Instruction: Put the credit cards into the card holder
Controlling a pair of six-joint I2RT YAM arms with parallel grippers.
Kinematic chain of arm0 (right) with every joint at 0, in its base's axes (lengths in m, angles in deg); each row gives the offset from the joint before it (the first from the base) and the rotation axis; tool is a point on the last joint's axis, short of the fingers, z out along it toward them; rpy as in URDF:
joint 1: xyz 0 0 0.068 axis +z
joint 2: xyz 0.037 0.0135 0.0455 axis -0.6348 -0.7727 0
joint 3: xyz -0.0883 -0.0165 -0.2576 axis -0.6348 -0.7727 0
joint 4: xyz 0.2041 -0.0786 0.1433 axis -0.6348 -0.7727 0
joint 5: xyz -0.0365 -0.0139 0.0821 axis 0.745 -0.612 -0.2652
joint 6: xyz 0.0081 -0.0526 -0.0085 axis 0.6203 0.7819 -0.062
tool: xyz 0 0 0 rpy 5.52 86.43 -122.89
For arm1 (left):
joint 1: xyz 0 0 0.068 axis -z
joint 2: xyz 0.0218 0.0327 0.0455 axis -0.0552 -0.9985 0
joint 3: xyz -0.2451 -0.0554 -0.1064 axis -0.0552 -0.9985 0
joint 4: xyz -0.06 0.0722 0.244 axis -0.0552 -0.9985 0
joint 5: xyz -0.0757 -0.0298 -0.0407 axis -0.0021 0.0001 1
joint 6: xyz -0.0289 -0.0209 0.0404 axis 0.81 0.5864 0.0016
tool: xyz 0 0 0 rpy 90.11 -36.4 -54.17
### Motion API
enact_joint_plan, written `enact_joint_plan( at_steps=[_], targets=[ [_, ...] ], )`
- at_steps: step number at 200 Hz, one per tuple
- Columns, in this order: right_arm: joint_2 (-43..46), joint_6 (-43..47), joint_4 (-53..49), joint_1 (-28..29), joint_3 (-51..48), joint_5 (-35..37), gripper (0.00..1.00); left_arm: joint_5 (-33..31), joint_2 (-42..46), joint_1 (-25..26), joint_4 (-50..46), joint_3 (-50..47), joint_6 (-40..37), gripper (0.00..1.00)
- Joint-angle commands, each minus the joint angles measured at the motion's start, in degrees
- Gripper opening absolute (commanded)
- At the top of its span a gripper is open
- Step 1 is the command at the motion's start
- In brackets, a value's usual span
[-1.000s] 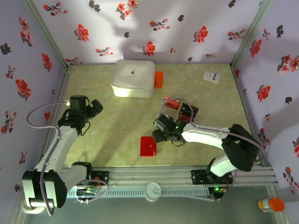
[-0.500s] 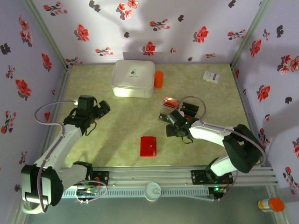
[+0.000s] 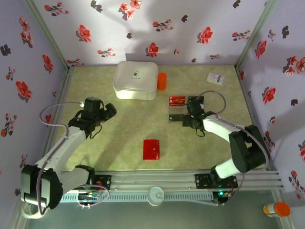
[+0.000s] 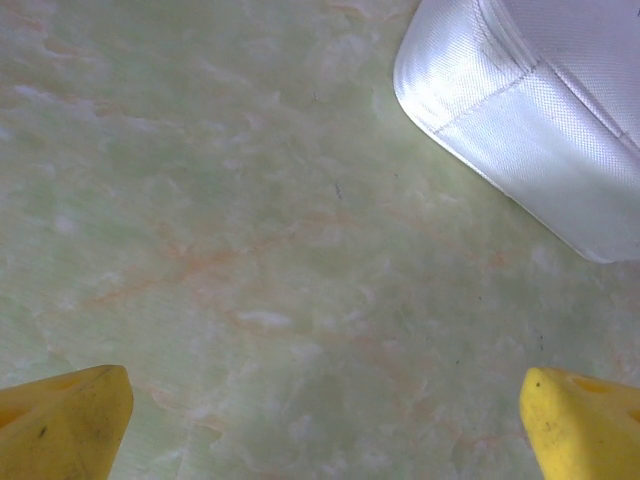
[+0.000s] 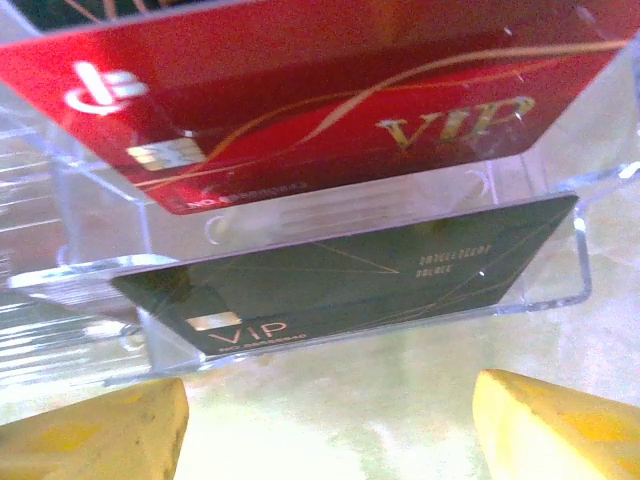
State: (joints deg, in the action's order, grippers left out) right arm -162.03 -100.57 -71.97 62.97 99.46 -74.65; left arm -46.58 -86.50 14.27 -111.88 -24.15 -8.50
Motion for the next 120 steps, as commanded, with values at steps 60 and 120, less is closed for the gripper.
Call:
enact_joint_plan(
  at_steps=[60,120],
  targets=[
    [10.2,-4.9,0.1,4.4,-3.9,-13.3,0.76,-1.2,-2.4,4.2,1.9,-0.2,1.8,1.0],
    [1.3,-9.2,7.2,10.9,-0.5,-14.3,0.75,-1.5,-5.6,7.8,3.4,0.8,3.4,1.0]
  ],
)
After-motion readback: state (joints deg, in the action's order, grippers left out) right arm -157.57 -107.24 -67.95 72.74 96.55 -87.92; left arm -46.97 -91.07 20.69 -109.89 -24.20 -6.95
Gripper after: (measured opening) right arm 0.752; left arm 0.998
